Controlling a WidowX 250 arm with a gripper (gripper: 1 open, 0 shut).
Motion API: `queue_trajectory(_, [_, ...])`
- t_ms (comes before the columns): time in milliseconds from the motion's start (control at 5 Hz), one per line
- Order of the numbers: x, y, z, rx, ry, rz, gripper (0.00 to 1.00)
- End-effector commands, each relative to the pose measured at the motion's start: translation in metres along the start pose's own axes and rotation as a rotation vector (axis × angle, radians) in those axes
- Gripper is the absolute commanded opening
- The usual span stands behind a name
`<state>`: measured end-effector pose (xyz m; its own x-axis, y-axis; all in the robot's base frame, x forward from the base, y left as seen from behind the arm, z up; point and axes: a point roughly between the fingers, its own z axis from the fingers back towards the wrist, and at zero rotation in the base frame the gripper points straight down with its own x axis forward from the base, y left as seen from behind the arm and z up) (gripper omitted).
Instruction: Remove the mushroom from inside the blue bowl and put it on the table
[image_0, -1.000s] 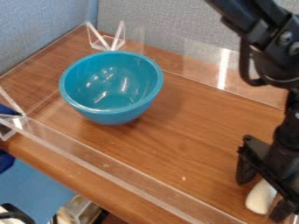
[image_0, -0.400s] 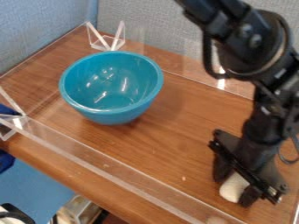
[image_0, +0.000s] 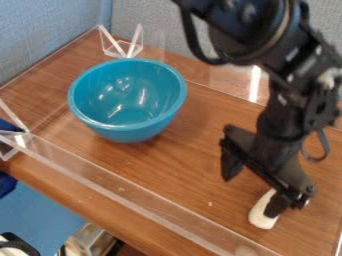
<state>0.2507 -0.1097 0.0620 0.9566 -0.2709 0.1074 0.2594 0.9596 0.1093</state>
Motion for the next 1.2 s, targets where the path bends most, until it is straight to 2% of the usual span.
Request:
queue_trajectory(0, [0.001,0.013,0.029,0.019,-0.079,0.041,1.00])
queue_trajectory(200, [0.002,0.019,0.038,0.017,-0.111,0.071,1.00])
queue_trajectory(400, [0.009,0.020,0.035,0.004,-0.132,0.100,1.00])
queue_trajectory(1000, [0.012,0.026,0.029,-0.007,-0.173,0.154,1.00])
